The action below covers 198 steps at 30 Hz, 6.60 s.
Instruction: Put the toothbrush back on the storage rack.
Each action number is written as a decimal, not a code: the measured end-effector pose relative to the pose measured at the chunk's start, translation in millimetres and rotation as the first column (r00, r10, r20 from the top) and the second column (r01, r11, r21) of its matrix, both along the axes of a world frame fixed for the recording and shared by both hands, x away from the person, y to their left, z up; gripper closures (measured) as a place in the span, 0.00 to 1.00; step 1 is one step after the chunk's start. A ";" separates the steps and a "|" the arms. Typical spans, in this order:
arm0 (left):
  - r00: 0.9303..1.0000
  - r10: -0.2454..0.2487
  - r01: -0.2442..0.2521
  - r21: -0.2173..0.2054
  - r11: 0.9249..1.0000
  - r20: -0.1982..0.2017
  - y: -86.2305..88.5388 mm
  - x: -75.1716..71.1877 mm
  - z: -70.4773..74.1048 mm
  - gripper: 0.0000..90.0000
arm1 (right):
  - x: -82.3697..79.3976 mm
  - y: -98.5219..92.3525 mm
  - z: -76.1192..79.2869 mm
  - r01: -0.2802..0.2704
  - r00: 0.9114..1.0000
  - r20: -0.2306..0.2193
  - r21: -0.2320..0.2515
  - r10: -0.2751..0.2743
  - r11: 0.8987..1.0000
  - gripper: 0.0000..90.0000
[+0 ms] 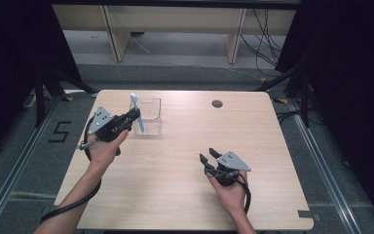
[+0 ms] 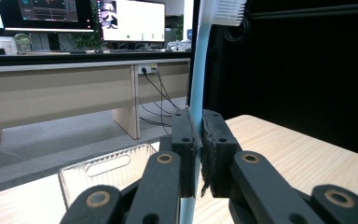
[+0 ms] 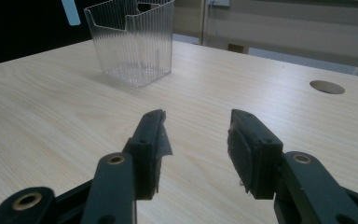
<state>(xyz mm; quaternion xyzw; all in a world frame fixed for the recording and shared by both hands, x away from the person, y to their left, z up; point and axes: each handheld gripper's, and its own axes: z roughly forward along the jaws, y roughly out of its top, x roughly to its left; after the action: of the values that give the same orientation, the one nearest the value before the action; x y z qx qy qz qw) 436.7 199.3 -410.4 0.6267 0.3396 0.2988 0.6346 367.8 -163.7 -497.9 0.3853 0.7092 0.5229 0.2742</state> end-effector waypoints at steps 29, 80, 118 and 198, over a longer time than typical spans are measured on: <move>0.998 0.059 -0.058 -0.017 0.998 0.020 10.7 19.5 6.1 0.93 | -0.6 0.6 -0.8 0.001 1.000 -0.006 0.017 -0.001 1.000 0.62; 0.991 0.132 -0.132 -0.009 0.991 0.002 21.6 49.9 8.5 0.93 | 0.0 0.0 -2.2 -0.003 1.000 -0.004 0.002 0.003 1.000 0.62; 0.984 0.165 -0.163 0.040 0.986 -0.063 27.8 57.8 -11.9 0.93 | -0.3 1.0 -4.4 -0.006 1.000 -0.015 -0.004 0.006 1.000 0.62; 0.957 0.203 -0.183 0.111 0.977 -0.208 24.7 58.6 -47.4 0.93 | 0.2 2.6 -7.9 -0.012 0.999 -0.032 -0.012 0.012 1.000 0.61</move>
<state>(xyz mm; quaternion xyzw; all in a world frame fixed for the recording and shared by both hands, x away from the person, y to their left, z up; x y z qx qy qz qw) 495.3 224.0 -457.8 0.6474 0.4531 0.3039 0.5322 367.9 -161.1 -505.8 0.3876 0.7190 0.5139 0.2621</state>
